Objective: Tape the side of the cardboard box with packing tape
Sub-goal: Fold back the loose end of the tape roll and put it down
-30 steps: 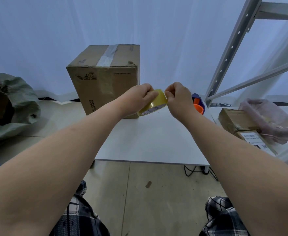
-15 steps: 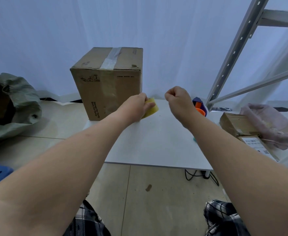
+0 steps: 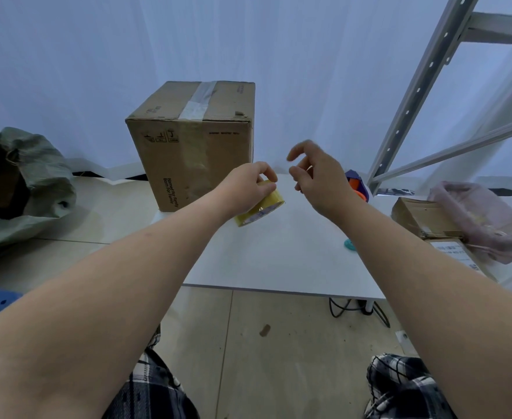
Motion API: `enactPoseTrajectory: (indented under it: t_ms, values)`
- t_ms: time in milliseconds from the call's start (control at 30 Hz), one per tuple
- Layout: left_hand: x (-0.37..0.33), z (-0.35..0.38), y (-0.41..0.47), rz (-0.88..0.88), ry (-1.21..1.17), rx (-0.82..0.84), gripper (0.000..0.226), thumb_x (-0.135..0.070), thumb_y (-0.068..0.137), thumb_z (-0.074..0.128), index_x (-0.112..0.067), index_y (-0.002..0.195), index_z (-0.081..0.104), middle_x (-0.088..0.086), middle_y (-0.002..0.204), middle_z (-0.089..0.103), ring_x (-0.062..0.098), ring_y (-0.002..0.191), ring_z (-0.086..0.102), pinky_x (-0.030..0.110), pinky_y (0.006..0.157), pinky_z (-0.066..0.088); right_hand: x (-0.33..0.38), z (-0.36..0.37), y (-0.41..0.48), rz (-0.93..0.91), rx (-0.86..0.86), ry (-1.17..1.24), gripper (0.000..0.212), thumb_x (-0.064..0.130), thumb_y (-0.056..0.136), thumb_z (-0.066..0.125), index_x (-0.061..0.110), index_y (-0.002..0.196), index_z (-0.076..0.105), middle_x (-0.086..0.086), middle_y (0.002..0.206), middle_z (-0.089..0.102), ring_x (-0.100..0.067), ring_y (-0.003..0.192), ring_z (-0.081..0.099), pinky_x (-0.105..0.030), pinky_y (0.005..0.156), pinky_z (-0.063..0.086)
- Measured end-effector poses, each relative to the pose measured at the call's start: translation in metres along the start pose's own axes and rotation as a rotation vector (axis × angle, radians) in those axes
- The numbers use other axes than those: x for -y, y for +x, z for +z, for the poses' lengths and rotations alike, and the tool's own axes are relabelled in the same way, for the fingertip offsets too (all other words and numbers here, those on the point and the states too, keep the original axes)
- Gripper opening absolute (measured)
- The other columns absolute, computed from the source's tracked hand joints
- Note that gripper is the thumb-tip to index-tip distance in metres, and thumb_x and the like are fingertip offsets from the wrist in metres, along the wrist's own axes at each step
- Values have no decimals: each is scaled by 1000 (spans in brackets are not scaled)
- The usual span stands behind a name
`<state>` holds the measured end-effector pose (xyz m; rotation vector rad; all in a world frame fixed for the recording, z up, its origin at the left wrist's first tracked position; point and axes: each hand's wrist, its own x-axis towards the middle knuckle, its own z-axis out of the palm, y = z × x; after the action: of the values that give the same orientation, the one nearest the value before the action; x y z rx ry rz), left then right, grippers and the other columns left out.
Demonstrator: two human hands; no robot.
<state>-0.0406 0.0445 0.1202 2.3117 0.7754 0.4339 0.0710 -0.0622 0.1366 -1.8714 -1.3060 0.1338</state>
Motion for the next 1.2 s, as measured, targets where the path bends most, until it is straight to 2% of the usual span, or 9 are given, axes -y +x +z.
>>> enactPoseTrajectory:
  t_ms: [100,200,333,500,633,800,900,1000,1200]
  values:
    - [1,0,-1,-19,14,-9,21,-24,95,52,-17,113,61,2,98,56,19,85,53,20,61,43,-1,0,1,-70,34,-113,19,10,92,54,6,105,66,-11,90,67,-19,77,57,-26,74,46]
    - [3,-2,-1,-27,31,-11,21,-24,95,52,-18,113,61,3,101,56,20,89,53,26,73,43,-4,1,0,-81,50,-188,26,17,88,62,5,111,67,-11,98,70,-12,81,54,-20,79,39]
    - [1,-2,-2,-21,49,-26,21,-24,95,52,-18,114,60,2,103,55,19,90,52,28,77,42,-5,2,3,-43,27,-249,30,17,90,60,5,117,64,-12,107,69,-21,98,60,-22,87,39]
    - [-4,-1,-2,-20,82,-34,22,-25,95,51,-20,115,60,1,105,55,19,92,52,28,76,41,-9,1,4,25,40,-298,21,18,92,57,8,103,71,-12,107,61,-22,93,56,-25,78,37]
    - [-4,0,-3,-20,105,-22,23,-25,96,50,-20,116,59,5,114,58,19,91,51,28,75,41,-6,-2,6,81,76,-317,22,23,92,57,10,103,71,-10,110,53,-18,90,49,-25,76,35]
    - [-5,0,-5,-11,178,-6,25,-25,97,49,-20,119,58,8,121,57,19,92,49,29,73,41,-2,-7,3,160,200,-142,21,18,90,59,8,103,72,-9,106,69,-18,90,59,-27,79,46]
    - [-5,1,-5,-1,194,1,25,-25,97,49,-19,120,57,9,120,58,20,91,50,29,72,41,-5,-8,2,231,185,-30,18,15,89,60,5,98,72,-13,94,71,-16,75,62,-33,81,55]
    - [-7,2,-5,6,206,12,26,-26,97,49,-20,120,57,9,120,59,20,91,51,28,73,43,-8,-7,3,296,159,71,16,13,88,61,1,93,71,-14,84,71,-20,75,67,-42,85,57]
    - [-6,3,-5,31,204,25,25,-27,97,50,-20,119,57,9,118,61,20,92,53,30,77,47,-7,-7,1,260,112,97,18,13,85,65,-3,92,68,-17,82,71,-20,71,69,-36,78,60]
